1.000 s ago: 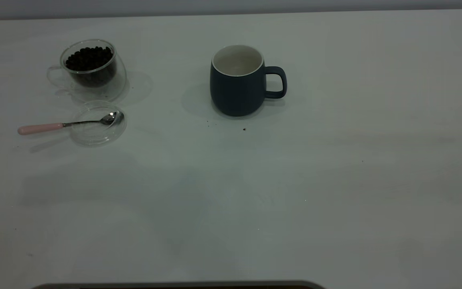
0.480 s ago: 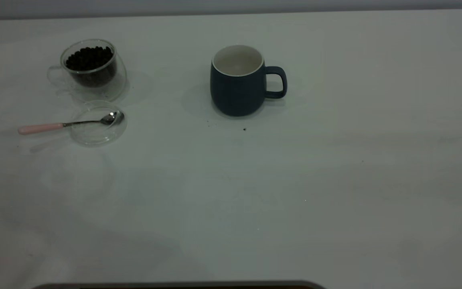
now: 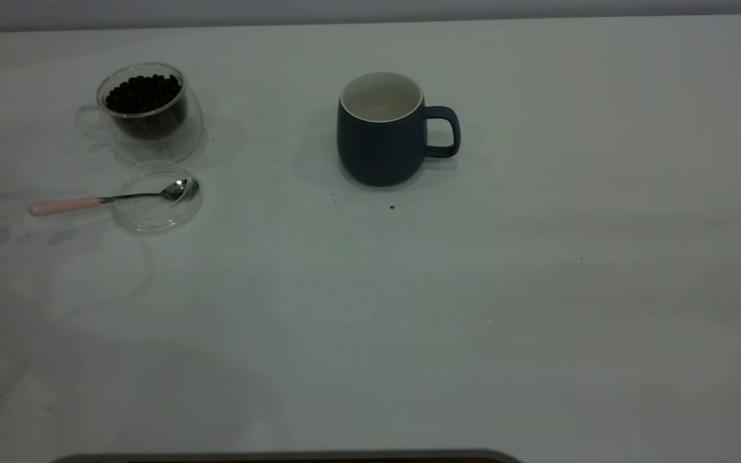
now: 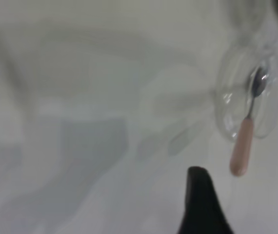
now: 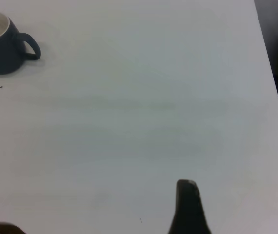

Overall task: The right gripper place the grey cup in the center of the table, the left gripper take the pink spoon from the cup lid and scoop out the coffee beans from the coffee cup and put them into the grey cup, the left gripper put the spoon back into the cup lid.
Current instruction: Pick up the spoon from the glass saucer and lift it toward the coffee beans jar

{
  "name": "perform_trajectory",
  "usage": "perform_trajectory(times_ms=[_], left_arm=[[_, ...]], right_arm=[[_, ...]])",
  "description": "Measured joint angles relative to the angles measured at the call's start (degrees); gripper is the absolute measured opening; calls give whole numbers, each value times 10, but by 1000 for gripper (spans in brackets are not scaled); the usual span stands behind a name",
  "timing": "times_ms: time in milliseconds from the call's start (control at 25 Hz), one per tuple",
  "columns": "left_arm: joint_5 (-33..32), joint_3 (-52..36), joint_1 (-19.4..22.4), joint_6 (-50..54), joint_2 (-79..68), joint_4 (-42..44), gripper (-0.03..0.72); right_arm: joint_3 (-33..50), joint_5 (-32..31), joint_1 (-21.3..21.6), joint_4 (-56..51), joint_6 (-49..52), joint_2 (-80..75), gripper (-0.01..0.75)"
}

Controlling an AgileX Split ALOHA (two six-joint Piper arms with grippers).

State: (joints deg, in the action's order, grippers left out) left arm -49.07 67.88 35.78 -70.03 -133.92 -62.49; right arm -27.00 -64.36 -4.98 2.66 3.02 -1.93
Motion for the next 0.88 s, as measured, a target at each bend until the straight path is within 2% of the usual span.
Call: perform_trajectory(times_ms=[80, 480, 760, 880], left_arm=[[-19, 0, 0, -3, -9, -8, 616], [-34, -46, 0, -28, -11, -29, 596], [-12, -75, -3, -82, -11, -81, 596], [-4, -76, -17, -89, -11, -85, 596]], right_arm=[[0, 0, 0, 0, 1, 0, 573], [0, 0, 0, 0, 0, 0, 573], [0, 0, 0, 0, 0, 0, 573], [0, 0, 0, 0, 0, 0, 573]])
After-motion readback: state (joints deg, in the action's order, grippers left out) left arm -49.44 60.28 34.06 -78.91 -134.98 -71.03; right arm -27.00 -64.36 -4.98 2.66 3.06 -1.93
